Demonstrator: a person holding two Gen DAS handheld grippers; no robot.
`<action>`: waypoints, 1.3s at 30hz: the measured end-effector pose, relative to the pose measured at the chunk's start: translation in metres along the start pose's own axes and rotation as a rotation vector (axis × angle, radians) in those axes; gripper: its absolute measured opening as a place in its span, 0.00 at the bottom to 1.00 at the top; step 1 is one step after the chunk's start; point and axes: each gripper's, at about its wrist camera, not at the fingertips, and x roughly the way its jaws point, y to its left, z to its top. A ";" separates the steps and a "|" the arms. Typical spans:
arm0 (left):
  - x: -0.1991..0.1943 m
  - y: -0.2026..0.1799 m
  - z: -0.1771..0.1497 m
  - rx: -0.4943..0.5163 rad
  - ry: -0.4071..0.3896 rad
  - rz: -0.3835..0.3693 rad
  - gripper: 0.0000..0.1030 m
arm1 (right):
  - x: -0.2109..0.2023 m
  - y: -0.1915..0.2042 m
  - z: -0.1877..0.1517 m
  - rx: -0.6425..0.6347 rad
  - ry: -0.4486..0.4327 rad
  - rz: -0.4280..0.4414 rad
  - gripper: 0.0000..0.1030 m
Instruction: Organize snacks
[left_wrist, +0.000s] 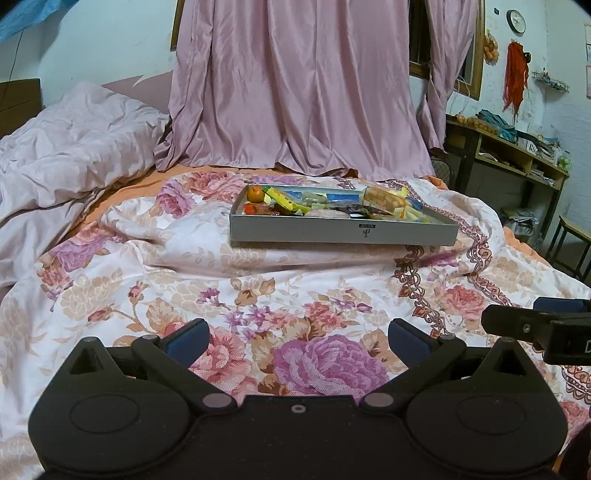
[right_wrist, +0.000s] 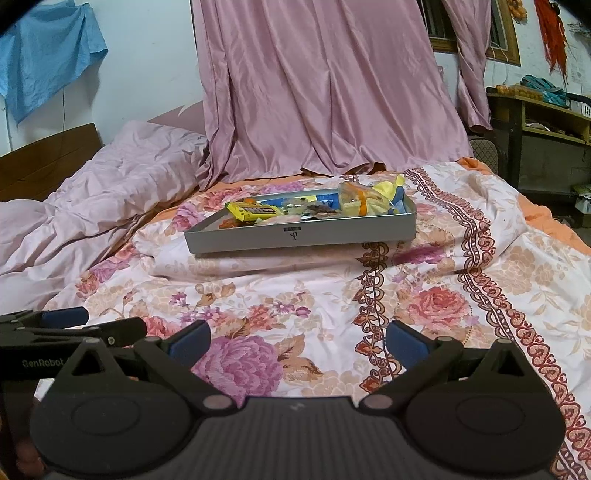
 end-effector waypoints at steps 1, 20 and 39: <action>0.000 0.000 0.000 0.000 0.000 0.000 0.99 | 0.000 0.000 0.000 0.000 0.000 0.000 1.00; -0.001 -0.002 0.000 -0.001 -0.001 -0.004 1.00 | 0.000 -0.002 0.000 0.007 0.000 -0.005 1.00; -0.008 0.007 0.001 -0.128 -0.043 -0.086 1.00 | 0.000 -0.003 0.000 0.007 0.002 -0.004 1.00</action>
